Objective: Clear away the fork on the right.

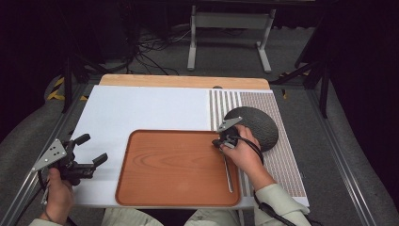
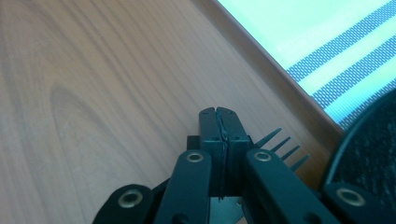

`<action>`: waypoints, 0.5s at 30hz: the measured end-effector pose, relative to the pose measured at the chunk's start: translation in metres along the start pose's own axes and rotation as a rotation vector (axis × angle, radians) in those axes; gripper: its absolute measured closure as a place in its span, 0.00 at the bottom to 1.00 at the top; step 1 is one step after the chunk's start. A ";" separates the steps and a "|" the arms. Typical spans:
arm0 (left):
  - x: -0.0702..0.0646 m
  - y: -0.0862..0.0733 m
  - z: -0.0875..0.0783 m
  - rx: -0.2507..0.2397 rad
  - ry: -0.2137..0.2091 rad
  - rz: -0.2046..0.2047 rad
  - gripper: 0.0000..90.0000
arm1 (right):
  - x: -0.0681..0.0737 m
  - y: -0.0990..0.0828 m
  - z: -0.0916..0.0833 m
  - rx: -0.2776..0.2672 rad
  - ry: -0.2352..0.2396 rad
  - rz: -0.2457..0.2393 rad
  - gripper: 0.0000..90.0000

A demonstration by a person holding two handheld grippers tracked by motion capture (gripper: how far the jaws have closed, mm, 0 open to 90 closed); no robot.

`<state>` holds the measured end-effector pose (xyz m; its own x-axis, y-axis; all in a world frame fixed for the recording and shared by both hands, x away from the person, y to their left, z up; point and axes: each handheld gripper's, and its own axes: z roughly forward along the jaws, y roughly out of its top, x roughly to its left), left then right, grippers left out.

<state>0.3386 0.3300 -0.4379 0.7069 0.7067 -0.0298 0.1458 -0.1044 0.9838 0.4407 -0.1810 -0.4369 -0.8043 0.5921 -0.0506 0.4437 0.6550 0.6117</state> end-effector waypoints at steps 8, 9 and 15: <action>0.000 0.000 0.000 -0.002 0.001 -0.001 0.00 | -0.003 -0.002 -0.002 0.001 -0.008 0.010 0.99; 0.000 0.000 0.000 -0.001 0.001 0.000 0.00 | -0.004 -0.003 -0.002 0.000 -0.007 0.011 0.99; 0.000 0.000 0.000 -0.002 0.001 -0.001 0.00 | -0.004 -0.002 -0.006 -0.016 -0.006 0.011 0.99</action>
<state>0.3388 0.3298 -0.4380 0.7062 0.7074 -0.0303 0.1449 -0.1026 0.9841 0.4406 -0.1868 -0.4332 -0.7972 0.6018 -0.0483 0.4461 0.6411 0.6245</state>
